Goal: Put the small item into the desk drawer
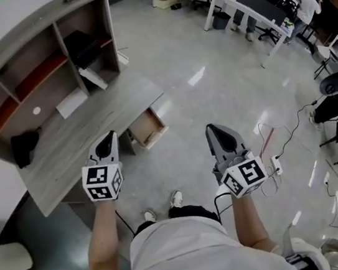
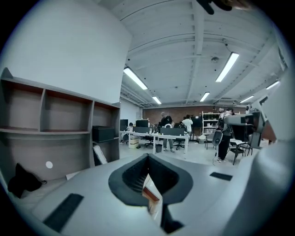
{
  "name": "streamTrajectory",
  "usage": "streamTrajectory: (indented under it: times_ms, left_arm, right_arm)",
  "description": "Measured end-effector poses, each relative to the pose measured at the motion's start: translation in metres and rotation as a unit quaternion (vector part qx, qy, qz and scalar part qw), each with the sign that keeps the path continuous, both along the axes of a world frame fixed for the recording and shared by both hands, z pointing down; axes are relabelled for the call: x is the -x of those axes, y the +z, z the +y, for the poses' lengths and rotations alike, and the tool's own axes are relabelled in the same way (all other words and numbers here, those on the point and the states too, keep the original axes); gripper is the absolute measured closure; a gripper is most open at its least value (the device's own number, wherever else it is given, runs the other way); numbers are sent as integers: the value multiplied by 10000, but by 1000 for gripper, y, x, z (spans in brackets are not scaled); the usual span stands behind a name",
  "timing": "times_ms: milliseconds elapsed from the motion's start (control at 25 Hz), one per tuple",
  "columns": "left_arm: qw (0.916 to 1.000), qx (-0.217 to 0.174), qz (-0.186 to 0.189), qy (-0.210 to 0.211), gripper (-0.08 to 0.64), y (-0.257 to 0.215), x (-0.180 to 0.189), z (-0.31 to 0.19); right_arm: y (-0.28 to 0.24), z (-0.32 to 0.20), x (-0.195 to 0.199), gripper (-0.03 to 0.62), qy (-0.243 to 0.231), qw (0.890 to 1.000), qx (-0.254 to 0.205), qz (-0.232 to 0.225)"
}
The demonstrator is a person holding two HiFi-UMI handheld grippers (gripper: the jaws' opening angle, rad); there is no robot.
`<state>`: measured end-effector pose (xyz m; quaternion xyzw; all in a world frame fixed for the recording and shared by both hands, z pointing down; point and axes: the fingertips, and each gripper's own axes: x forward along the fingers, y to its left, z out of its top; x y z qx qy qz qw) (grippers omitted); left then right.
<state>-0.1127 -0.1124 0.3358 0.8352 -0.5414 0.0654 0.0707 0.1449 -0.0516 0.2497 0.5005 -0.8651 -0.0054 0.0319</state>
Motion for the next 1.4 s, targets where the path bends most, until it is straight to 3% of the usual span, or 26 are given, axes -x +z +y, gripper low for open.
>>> streamTrajectory:
  times_ms: [360,560,720,1160,1400]
  left_arm:
    - [9955,-825,2,-457,541,-73,29,5]
    - [9914,-1076,289,-681,541,-104,48,11]
    - [9878,-1280,311,-835,541,-127,62,20]
    - [9787,-1600,102,-1279,541,-155,95,55]
    - [9769,-1448,376,-1527,541,-130,104,85]
  right_arm:
    - [-11,-34,-20,570,63,9997,-175,-131]
    - [-11,-50,-23,570,-15,9997,-140,-205]
    - [-15,-61,-33,569,56,9995,-167,-247]
    - [-24,-57,-72,569,512,9983,-217,-146]
    - [-18,-44,-73,569,690,9974,-68,-179]
